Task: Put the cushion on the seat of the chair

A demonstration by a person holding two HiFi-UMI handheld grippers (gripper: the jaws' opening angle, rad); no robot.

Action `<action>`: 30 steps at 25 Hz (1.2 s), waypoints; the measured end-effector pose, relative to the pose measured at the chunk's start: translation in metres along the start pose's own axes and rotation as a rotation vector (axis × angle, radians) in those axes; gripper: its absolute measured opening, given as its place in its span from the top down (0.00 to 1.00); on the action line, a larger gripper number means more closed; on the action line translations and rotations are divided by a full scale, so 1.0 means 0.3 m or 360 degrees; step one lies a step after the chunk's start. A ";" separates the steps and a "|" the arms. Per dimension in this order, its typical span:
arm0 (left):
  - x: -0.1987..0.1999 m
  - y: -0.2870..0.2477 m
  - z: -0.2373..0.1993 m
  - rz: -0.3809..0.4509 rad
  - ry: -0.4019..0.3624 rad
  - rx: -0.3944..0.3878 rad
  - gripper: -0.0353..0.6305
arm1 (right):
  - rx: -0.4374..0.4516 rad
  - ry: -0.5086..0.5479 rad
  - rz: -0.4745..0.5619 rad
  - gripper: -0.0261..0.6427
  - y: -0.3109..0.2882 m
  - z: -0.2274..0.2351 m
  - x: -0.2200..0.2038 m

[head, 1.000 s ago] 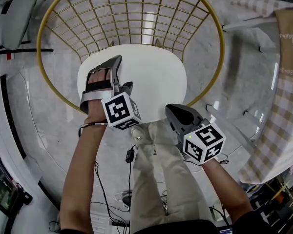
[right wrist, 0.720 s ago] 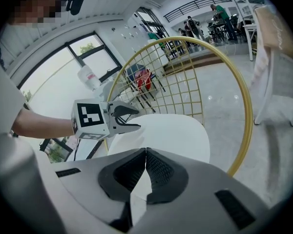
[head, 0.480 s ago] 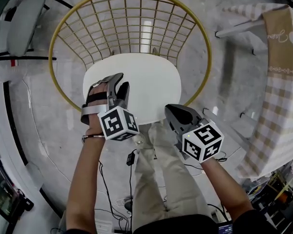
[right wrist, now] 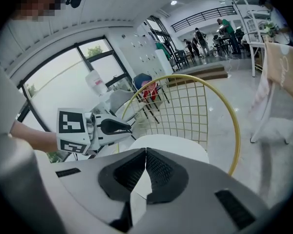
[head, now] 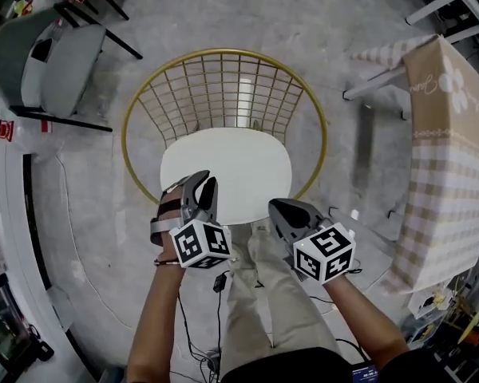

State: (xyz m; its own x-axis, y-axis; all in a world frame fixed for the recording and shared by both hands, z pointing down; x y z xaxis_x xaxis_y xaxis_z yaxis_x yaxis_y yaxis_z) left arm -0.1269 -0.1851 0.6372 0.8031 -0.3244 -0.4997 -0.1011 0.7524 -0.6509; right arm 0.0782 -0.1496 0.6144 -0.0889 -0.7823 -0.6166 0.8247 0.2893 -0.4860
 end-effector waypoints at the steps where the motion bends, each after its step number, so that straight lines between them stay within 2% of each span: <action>1: 0.010 0.029 -0.006 0.0002 0.0043 0.0000 0.84 | 0.0001 0.0009 -0.0007 0.93 0.010 -0.022 0.008; 7: 0.058 0.198 -0.026 0.0025 0.0254 0.0020 0.85 | 0.0008 0.0086 -0.0004 0.93 0.062 -0.138 0.061; 16: 0.076 0.437 -0.060 0.0070 0.0381 0.0072 0.91 | -0.0033 0.0137 0.0124 0.93 0.151 -0.271 0.159; 24: 0.113 0.643 -0.106 0.0133 0.0499 0.0144 0.94 | 0.0018 0.0248 0.0073 0.93 0.220 -0.450 0.178; 30: 0.146 0.785 -0.131 0.0213 0.0559 0.0193 0.94 | 0.0014 0.0314 0.0122 0.93 0.270 -0.567 0.198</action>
State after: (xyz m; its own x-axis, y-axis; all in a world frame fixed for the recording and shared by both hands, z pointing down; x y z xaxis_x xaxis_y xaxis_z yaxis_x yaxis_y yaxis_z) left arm -0.1384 -0.0446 0.4394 0.5355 -0.3798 -0.7543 -0.1043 0.8566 -0.5053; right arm 0.0447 -0.0788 0.4331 -0.1325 -0.6345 -0.7614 0.8381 0.3384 -0.4279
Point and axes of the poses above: the fingertips, and each gripper's own axes: y backward along the fingers, z to its right, x out of its top, the point moved 10 cm from there along y, backward along the fingers, and after that the axes turned 15 degrees about x, right-handed, at the moved point
